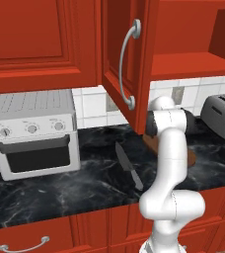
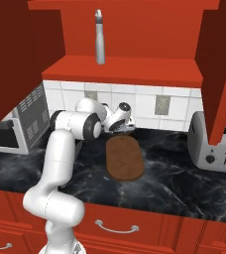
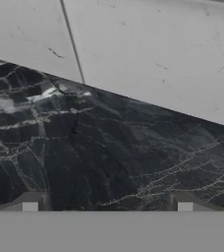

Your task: Move the cutting board and knife to the sink. Then move spray from the cabinet to the counter.

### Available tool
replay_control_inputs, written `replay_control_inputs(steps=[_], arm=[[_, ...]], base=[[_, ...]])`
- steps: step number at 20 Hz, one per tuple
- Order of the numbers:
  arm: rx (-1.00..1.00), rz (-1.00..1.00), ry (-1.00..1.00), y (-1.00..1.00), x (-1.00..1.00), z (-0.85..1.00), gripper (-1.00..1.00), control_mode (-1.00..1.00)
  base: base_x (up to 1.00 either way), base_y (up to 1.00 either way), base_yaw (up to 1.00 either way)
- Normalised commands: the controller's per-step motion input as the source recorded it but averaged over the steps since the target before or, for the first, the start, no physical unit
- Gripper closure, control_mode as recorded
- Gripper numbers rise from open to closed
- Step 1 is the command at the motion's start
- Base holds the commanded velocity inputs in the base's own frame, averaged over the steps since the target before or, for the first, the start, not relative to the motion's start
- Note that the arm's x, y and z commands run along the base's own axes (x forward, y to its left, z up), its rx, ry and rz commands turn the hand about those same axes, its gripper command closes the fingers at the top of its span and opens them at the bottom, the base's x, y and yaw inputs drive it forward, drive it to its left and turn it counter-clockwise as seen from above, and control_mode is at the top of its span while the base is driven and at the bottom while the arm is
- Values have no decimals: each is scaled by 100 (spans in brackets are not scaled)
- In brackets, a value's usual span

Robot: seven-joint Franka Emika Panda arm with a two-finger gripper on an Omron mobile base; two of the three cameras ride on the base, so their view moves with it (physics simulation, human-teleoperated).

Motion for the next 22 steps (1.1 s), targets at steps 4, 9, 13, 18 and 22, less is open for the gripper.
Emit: replay_control_inputs(steps=[4,9,13,18,22], arm=[[0,4,0,-46,-23,-19,-100,-100],[-3,1,-3,-33,-33,-35,-100,-100],[-4,0,-1,-16,-46,-29,-100,-100],[-2,0,0,-8,-52,-20,-100,-100],[-1,1,0,-23,-55,-20,-100,-100]], base=[[0,0,0],[0,0,0],[0,0,0],[0,0,0],[0,0,0]])
